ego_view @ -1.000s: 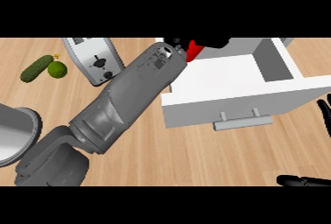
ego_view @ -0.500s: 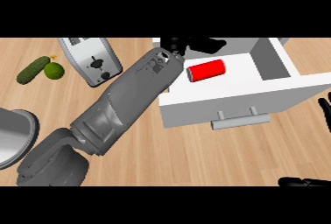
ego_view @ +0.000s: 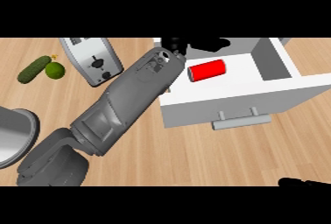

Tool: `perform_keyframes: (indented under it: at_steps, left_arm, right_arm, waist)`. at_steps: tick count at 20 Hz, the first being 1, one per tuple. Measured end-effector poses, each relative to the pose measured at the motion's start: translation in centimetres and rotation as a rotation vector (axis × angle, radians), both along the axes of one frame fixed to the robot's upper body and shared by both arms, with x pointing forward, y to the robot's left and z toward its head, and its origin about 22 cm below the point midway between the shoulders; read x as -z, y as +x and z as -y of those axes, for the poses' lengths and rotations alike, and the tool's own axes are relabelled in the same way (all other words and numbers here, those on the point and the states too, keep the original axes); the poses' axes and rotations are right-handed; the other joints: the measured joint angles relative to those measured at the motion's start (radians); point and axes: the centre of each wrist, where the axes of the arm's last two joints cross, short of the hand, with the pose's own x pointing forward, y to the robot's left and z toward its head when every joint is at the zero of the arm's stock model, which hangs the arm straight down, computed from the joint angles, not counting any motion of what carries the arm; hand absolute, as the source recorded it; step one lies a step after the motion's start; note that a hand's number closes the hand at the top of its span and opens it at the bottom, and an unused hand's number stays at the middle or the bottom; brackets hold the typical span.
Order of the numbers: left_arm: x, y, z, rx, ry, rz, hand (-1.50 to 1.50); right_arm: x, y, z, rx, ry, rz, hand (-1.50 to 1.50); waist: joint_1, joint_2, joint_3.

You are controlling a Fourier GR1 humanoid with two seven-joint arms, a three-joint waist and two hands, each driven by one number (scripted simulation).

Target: Pick up the can, place it into the drawer and close the drawer

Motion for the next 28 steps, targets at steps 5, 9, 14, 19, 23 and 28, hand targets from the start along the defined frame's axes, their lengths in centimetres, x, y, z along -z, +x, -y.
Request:
perform_keyframes:
  at_steps: [5,9,14,19,23,28]
  left_arm:
    - [-0.3,-0.3,0.4,0.008,-0.051,-0.003,-1.50]
    - [-0.5,-0.5,0.5,0.015,-0.090,0.015,-1.50]
    - [-1.4,-0.5,0.9,0.014,-0.109,0.041,-1.50]
    - [-1.9,-0.7,1.3,0.014,-0.110,0.048,-1.50]
    - [-2.1,-1.2,1.8,0.017,-0.115,0.035,-1.50]
    - [-2.5,-0.8,0.7,0.015,-0.119,0.030,-1.50]
  right_arm:
    - [-0.7,0.3,-0.5,0.000,-0.141,0.050,-1.50]
    - [-1.3,0.5,-1.3,0.000,-0.248,0.078,-1.50]
    - [-1.4,1.4,-2.4,0.038,-0.426,0.085,-1.50]
    - [-0.3,3.3,-3.3,0.079,-0.616,0.072,-1.50]
    - [1.7,4.9,-4.4,0.093,-0.746,0.044,-1.50]
    - [4.4,7.1,-5.0,0.134,-0.865,-0.005,-1.50]
  waist:
    - [0.011,-0.002,0.000]
    - [0.028,-0.005,-0.001]
    - [0.058,-0.011,-0.001]
    - [0.084,-0.016,-0.001]
    - [0.104,-0.022,-0.001]
    - [0.130,-0.029,-0.002]
